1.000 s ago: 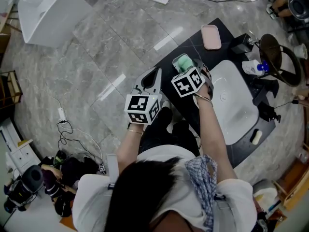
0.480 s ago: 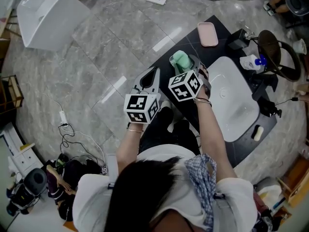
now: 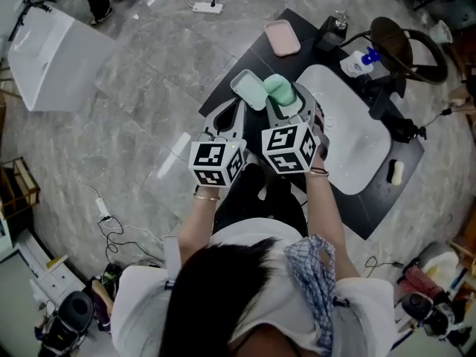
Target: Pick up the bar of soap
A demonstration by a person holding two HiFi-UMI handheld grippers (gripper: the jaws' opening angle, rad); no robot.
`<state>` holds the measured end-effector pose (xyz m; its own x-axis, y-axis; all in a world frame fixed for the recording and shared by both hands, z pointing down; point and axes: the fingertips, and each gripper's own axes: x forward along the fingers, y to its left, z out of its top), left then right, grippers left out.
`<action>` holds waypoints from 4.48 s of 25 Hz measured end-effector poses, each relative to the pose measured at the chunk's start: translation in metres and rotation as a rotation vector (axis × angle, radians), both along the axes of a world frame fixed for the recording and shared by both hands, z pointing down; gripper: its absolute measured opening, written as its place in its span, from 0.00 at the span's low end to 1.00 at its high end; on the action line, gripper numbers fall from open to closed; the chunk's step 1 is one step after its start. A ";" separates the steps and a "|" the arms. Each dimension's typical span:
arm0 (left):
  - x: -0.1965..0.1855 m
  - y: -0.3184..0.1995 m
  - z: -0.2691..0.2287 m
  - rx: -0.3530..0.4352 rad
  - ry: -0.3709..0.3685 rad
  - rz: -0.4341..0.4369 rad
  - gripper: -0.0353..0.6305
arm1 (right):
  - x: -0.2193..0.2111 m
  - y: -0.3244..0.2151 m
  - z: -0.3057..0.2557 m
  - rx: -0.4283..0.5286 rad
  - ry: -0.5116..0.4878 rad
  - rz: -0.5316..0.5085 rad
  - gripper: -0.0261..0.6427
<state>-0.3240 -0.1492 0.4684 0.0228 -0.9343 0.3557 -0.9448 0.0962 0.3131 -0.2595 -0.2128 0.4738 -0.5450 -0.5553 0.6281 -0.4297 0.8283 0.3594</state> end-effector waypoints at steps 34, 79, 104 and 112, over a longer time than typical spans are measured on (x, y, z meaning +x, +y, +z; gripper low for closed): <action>0.418 -0.034 -0.028 0.070 -0.020 0.686 0.07 | 0.451 0.040 -0.008 -0.015 -0.020 0.713 0.43; 0.518 -0.062 0.010 -0.038 -0.076 0.705 0.07 | 0.556 0.063 0.135 -0.521 -0.047 0.743 0.43; 0.458 -0.041 -0.015 0.025 -0.070 0.654 0.07 | 0.511 0.043 0.004 -0.199 -0.427 0.756 0.43; 0.413 -0.026 -0.027 0.060 -0.061 0.629 0.07 | 0.470 0.045 -0.018 -0.110 -0.433 0.811 0.07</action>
